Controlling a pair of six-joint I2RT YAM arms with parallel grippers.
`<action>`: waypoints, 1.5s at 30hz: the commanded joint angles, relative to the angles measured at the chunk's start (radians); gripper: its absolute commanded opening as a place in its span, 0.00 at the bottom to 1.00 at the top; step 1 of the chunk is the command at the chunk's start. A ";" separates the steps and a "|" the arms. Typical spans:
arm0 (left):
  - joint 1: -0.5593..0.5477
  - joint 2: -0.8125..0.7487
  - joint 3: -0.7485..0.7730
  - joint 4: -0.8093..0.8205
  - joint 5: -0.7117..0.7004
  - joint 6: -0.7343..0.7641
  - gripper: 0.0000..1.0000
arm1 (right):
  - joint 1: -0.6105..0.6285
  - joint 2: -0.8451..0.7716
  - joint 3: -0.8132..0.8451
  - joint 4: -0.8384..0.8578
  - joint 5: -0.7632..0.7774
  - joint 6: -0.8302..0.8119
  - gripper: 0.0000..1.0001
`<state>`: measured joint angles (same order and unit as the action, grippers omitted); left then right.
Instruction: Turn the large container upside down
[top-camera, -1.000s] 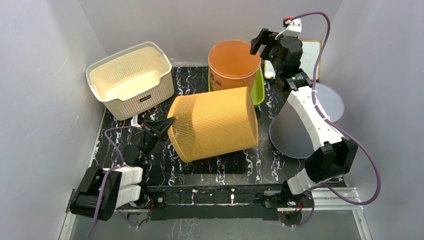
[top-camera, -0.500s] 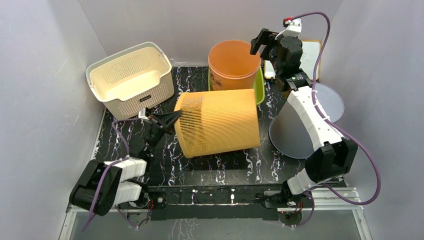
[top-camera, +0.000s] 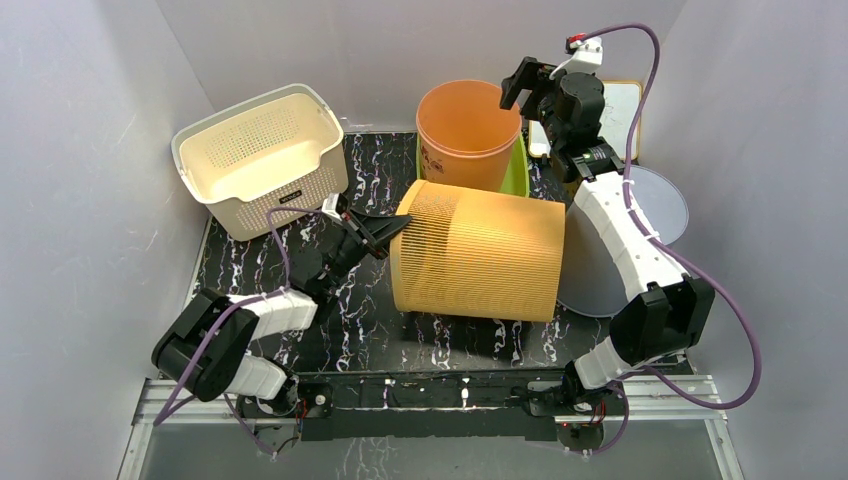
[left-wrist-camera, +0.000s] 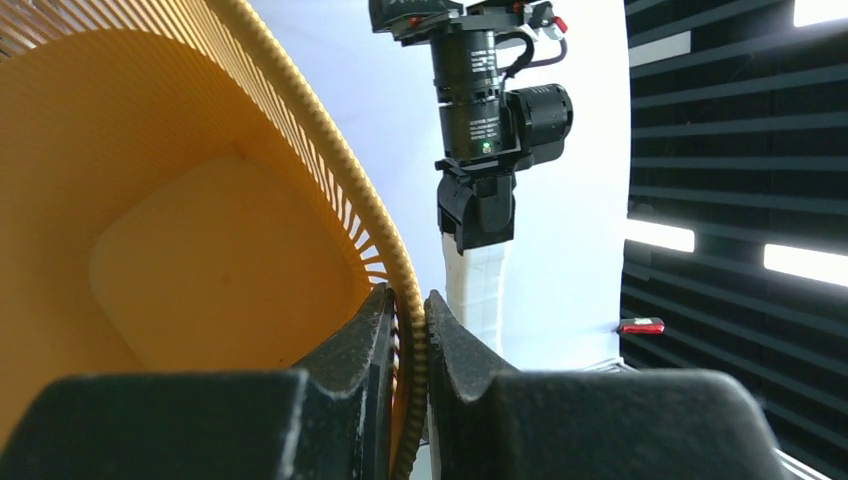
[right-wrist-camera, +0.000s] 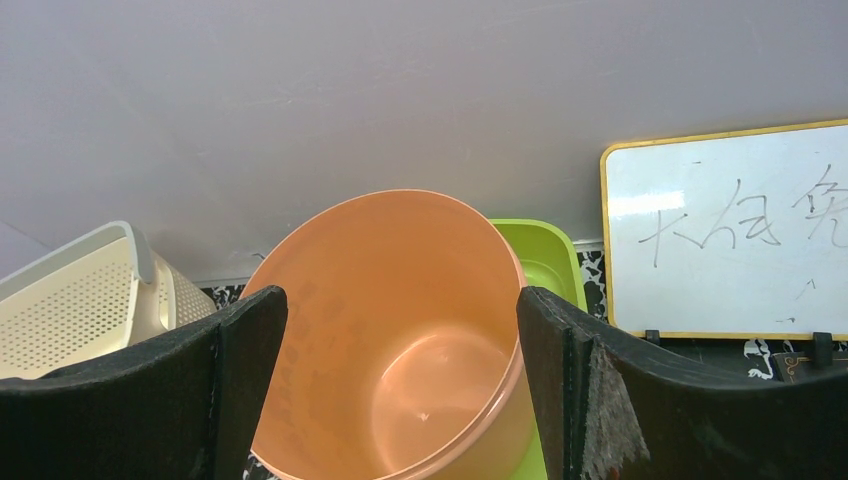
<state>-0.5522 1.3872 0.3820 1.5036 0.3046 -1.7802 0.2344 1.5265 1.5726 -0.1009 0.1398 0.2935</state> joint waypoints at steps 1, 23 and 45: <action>-0.003 -0.012 0.053 0.285 -0.038 -0.037 0.00 | -0.004 0.005 0.020 0.075 -0.001 0.005 0.84; 0.478 -0.024 -0.437 0.285 0.217 0.044 0.00 | -0.003 -0.033 -0.075 0.087 -0.026 0.028 0.83; 0.557 0.385 -0.367 0.282 0.300 0.293 0.04 | -0.003 -0.082 -0.175 0.065 -0.093 0.023 0.83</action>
<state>0.0105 1.7412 0.0303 1.6741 0.5232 -1.6817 0.2344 1.4834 1.3968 -0.0803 0.0593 0.3191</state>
